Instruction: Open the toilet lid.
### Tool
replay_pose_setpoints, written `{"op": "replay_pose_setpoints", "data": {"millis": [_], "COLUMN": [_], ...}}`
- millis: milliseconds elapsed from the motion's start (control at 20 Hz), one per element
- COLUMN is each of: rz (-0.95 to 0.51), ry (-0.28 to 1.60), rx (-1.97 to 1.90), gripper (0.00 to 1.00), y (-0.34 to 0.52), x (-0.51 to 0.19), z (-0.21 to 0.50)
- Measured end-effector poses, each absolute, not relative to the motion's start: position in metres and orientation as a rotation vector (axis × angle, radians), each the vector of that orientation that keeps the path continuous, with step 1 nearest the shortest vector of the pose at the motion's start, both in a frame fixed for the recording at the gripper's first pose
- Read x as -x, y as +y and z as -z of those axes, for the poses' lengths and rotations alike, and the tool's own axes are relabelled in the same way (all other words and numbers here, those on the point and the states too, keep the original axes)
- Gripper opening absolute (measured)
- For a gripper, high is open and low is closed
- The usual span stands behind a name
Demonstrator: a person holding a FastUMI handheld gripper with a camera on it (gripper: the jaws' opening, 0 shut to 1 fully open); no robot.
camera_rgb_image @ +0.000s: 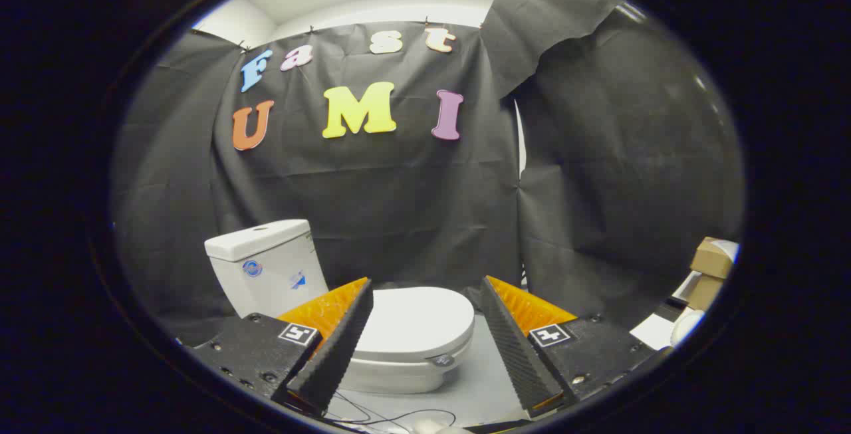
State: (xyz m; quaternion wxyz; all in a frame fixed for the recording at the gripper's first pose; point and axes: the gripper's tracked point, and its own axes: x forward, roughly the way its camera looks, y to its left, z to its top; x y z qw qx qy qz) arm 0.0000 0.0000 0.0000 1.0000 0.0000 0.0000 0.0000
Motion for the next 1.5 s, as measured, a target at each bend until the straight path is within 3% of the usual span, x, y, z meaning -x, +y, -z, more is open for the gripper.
{"op": "replay_pose_setpoints", "data": {"millis": [1000, 1500], "rz": [-0.036, -0.062], "ry": [0.004, 0.027], "rx": [0.064, -0.016], "gripper": [1.00, 1.00], "y": [0.029, 0.028], "x": [-0.005, -0.086], "z": [-0.002, -0.007]}}
